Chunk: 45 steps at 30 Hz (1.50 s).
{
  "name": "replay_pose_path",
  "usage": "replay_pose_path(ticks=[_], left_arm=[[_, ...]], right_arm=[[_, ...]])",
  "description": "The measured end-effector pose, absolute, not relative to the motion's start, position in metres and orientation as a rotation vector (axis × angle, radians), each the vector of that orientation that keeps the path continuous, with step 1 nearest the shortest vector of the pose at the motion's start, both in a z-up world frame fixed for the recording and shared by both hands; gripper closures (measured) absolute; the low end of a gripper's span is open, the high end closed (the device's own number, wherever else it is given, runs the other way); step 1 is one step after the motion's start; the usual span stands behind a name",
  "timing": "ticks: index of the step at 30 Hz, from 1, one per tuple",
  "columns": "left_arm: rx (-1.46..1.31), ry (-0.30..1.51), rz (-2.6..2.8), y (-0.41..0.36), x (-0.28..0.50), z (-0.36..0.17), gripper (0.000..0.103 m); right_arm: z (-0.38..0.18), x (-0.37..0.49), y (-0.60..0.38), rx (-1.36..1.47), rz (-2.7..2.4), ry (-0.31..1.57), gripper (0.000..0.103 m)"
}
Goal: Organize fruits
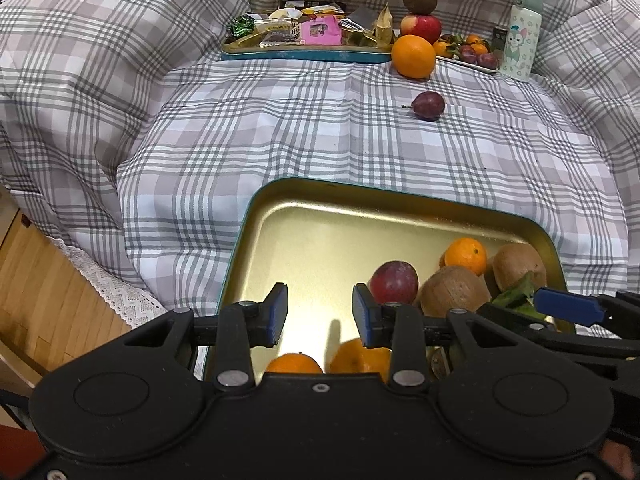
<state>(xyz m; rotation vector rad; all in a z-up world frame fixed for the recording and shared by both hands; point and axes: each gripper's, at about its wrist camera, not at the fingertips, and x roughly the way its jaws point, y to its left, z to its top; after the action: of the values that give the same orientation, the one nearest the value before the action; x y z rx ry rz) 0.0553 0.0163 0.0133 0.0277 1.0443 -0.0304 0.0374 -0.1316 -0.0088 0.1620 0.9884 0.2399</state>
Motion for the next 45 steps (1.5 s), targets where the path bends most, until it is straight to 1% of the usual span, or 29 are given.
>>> replay_pose_path(ticks=[20, 26, 45], left_arm=[[0.038, 1.071, -0.073, -0.004, 0.031, 0.011, 0.059], [0.035, 1.084, -0.086, -0.008, 0.024, 0.008, 0.059], [0.027, 1.101, -0.069, -0.007, 0.018, 0.005, 0.059]], right_arm=[[0.002, 0.003, -0.162, 0.248, 0.127, 0.999, 0.044], [0.004, -0.005, -0.162, 0.234, 0.098, 0.984, 0.044], [-0.011, -0.011, -0.162, 0.262, 0.047, 1.024, 0.044]])
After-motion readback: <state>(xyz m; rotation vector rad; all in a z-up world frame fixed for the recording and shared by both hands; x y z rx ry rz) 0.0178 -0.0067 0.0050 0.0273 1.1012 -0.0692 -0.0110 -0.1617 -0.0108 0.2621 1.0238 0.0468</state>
